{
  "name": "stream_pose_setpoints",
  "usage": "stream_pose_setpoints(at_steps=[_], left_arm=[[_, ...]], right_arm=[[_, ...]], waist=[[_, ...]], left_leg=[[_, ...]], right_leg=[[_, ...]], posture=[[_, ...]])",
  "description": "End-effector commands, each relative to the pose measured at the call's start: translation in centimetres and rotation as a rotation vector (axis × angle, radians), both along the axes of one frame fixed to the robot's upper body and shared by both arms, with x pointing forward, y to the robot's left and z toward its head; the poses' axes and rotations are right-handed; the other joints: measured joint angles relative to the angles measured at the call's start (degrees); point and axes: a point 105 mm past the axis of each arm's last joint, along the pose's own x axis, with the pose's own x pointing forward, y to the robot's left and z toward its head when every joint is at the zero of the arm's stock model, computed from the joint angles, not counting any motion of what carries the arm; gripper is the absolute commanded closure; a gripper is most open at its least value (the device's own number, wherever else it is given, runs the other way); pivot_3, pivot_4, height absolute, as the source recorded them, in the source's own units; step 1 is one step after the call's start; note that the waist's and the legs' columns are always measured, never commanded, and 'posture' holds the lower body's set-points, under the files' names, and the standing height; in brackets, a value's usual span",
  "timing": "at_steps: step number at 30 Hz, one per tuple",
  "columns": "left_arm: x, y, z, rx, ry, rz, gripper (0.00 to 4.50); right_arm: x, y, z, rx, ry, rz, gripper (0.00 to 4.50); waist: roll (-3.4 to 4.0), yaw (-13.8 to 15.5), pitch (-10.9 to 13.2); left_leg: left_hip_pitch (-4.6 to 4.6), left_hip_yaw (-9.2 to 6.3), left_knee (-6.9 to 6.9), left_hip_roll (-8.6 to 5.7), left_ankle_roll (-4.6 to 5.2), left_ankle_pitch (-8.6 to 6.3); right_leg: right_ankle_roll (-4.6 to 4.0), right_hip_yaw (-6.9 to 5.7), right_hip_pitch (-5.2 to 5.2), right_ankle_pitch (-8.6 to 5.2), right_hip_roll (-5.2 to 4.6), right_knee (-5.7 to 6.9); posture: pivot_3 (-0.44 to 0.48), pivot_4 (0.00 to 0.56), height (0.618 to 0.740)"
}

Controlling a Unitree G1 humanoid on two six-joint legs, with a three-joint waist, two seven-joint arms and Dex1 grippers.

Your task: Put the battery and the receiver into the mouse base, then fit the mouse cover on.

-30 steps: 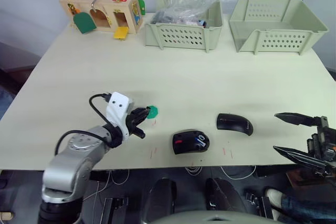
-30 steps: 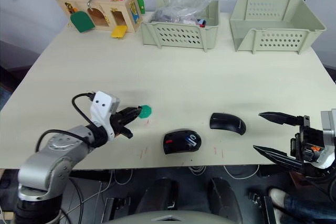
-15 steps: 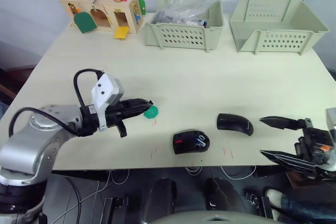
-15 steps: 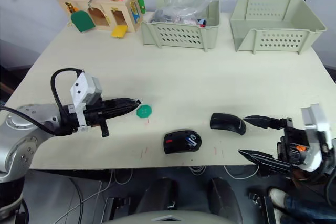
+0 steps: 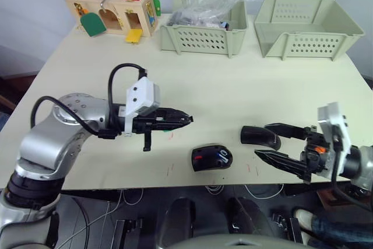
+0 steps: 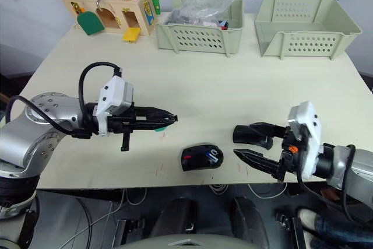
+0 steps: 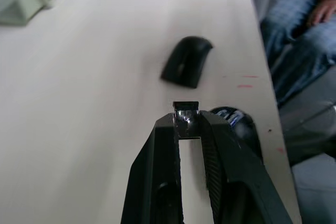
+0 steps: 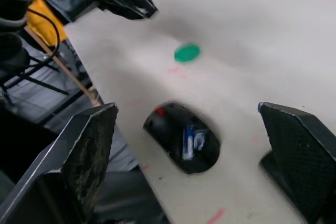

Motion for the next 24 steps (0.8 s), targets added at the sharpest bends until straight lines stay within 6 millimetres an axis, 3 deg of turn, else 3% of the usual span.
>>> stream_pose_setpoints(at_steps=[1,13,16,18,24], left_arm=[[0.3,-1.3,0.4,0.023,-0.090,-0.084,4.42],[1.8,-2.0,0.3,0.073,-0.173,-0.182,4.42],[2.1,-2.0,0.5,0.075,-0.186,-0.187,4.42],[2.3,-2.0,0.6,0.077,-0.195,-0.186,4.42],[2.5,-2.0,0.8,0.078,-0.199,-0.183,4.42]], right_arm=[[0.3,2.1,0.9,0.108,0.183,0.043,0.00],[6.5,6.3,1.0,0.097,0.295,-0.049,0.00],[6.9,6.7,1.0,0.086,0.315,-0.022,0.83],[7.2,7.1,1.1,0.094,0.328,-0.010,1.76],[7.7,8.0,2.0,0.149,0.343,0.025,1.76]], waist=[[-0.04,-0.04,0.09],[-0.11,0.04,0.16],[-0.10,0.09,0.16],[-0.10,-0.03,0.16],[-0.09,-0.07,0.16]], left_leg=[[0.04,0.05,0.00,0.01,0.00,0.00],[-0.16,0.06,0.12,-0.01,0.02,0.00],[-0.29,0.03,0.11,0.00,0.02,0.00],[-0.37,0.02,0.12,0.00,0.03,0.00],[-1.05,0.02,0.40,0.01,0.03,0.01]], right_leg=[[0.00,0.04,0.00,0.00,0.00,0.01],[0.04,0.04,-0.08,0.04,0.01,-0.01],[0.21,-0.02,-0.15,0.13,-0.01,-0.02],[0.25,-0.03,-0.21,0.15,-0.01,-0.03],[0.28,-0.01,-1.00,0.18,0.00,0.38]], posture=[[0.000,0.150,0.740],[0.000,0.150,0.740],[0.000,0.150,0.740],[0.000,0.150,0.740],[0.000,0.150,0.740]])
